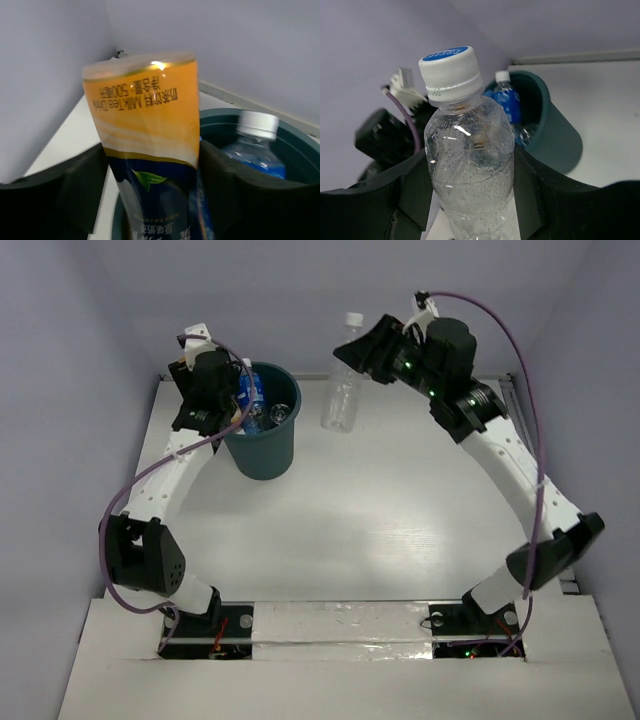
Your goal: Put the plastic bottles in the bin
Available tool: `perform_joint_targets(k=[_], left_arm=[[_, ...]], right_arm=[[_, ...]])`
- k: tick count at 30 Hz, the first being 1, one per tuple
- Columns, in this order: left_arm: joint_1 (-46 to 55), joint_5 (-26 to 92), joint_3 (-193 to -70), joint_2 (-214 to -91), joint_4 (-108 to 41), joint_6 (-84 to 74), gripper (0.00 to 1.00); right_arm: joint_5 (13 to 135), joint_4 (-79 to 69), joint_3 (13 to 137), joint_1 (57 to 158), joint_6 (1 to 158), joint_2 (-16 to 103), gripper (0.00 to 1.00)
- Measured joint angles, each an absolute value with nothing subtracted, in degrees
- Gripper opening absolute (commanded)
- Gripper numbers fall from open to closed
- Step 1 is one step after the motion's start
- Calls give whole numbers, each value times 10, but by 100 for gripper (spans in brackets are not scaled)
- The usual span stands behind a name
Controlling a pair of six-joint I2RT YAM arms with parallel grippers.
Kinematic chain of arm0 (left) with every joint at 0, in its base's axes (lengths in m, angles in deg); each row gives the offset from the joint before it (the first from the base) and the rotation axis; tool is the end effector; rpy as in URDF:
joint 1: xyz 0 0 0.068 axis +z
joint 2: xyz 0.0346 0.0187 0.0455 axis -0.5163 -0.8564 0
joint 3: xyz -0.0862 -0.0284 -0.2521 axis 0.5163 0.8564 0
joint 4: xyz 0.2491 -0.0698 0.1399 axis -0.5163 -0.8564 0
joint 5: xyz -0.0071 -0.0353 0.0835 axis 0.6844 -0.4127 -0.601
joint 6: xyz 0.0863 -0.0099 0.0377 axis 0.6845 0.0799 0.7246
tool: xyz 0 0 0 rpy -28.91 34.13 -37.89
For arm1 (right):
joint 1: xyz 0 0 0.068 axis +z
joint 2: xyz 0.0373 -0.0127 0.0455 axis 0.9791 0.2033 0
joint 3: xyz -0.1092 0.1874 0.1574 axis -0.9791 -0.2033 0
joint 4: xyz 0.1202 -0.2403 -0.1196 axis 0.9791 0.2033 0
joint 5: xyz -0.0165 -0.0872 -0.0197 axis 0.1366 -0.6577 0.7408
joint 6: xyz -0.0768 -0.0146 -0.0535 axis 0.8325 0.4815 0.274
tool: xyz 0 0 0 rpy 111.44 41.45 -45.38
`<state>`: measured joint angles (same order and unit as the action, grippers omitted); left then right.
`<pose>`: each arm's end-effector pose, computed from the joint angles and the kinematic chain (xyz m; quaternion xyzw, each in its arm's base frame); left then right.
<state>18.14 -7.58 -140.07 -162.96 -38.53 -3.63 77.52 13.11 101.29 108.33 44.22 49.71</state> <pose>0.4308 -0.0518 0.3825 -0.1633 0.7312 0.0838 0.6570 0.3546 0.2252 0.4911 0.0062 0.7293 0.4593 0.5071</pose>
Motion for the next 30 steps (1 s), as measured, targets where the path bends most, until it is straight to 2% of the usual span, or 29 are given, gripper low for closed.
perform_joint_targets(k=[1,2,4,10,17,20,23,24,30], left_arm=[[177,-80,-1389,-1629,-369,-31,77],[173,-82,-1379,-1628,-358,-29,89],[166,-83,-1364,-1624,-344,-30,99],[161,-60,-1371,-1590,-362,-73,99],[161,9,-1460,-1522,-422,-142,99],[160,52,-1469,-1473,-445,-175,99],[160,84,-1462,-1430,-476,-196,99],[160,90,-1455,-1418,-487,-200,99],[160,104,-1421,-1379,-568,-207,99]], right_arm=[[771,125,1044,1088,439,521,48],[768,121,1074,1092,437,544,48],[760,115,1148,1102,430,602,48],[736,81,1249,1119,408,722,48],[703,83,1366,1147,417,873,51],[692,87,1370,1159,431,908,57],[681,99,1368,1170,450,926,71],[675,96,1362,1173,456,926,81],[642,101,1355,1186,509,915,100]])
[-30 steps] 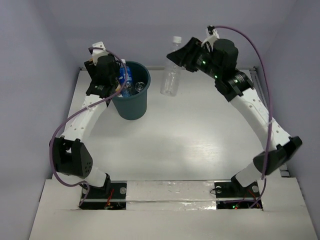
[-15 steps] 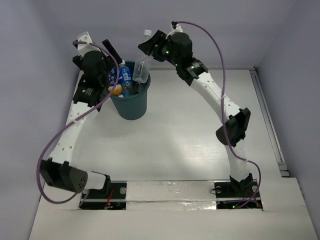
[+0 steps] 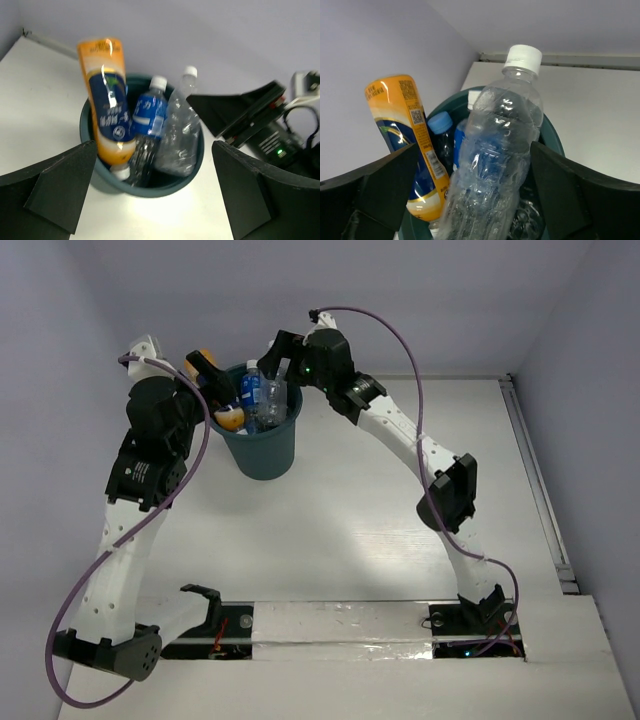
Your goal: Put the plastic bottles in the bin
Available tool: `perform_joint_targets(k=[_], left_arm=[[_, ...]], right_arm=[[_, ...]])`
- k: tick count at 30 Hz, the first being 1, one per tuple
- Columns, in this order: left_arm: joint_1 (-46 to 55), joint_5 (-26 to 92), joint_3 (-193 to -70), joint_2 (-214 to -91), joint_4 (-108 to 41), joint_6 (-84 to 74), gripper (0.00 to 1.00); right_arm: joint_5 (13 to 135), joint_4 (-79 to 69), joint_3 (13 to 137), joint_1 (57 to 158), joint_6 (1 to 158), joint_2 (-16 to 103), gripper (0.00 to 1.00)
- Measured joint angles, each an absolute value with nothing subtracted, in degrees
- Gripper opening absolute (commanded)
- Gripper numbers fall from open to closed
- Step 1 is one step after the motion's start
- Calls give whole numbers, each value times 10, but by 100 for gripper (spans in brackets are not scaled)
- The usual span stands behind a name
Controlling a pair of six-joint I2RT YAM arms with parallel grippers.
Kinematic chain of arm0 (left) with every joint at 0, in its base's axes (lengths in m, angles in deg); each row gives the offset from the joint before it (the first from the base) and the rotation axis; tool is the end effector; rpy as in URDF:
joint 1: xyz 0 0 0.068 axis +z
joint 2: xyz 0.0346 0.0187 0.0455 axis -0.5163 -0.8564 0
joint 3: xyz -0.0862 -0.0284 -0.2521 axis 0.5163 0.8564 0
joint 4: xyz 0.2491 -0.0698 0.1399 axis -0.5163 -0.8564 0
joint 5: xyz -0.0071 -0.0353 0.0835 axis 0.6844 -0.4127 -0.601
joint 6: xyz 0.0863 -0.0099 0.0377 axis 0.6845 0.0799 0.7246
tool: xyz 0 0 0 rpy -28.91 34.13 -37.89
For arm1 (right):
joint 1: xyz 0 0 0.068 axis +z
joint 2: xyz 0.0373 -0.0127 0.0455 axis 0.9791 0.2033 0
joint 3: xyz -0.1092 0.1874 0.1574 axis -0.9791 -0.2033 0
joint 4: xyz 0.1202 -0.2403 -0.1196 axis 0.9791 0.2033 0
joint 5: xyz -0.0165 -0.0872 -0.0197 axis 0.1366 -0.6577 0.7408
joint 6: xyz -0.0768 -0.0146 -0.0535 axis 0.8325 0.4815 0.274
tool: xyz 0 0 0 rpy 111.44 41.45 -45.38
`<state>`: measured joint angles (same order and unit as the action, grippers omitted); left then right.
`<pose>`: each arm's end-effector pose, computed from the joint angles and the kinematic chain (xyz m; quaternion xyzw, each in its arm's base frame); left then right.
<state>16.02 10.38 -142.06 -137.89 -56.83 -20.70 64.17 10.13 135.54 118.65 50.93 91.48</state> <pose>0.2858 -0.0547 0.4989 -0.1616 0.6860 -0.1687 0.6891 0.4666 0.3935 0.3867 -0.0242 0.7558 0.3917 0.5241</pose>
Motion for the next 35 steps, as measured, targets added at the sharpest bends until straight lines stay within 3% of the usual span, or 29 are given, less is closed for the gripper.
perform_joint_targets(k=[9,12,14,17,18,23,25,26,27,30,35], left_arm=[[160,126,-1423,-1353,-648,-211,99],[160,137,-1436,-1340,-663,-213,99],[160,145,-1441,-1329,-668,-216,99],[160,162,-1442,-1310,-681,-222,99],[160,170,-1442,-1303,-688,-225,99],[160,203,-1441,-1268,-725,-238,99],[160,210,-1441,-1251,-739,-245,99],[160,213,-1441,-1242,-743,-248,99],[160,217,-1441,-1232,-748,-251,99],[160,225,-1439,-1201,-755,-260,99],[160,250,-1385,-1133,-757,-276,99]], right_arm=[[602,148,1361,1192,570,862,100],[592,140,1304,1192,577,795,99],[583,137,1241,1192,579,732,93],[572,117,1116,1192,580,621,35],[570,114,1071,1192,579,582,3],[551,95,812,1192,574,318,0],[532,113,731,1192,567,204,14],[519,122,697,1192,562,143,28],[504,134,670,1192,557,91,65],[457,182,624,1192,538,-36,100],[401,258,596,1192,507,-88,100]])
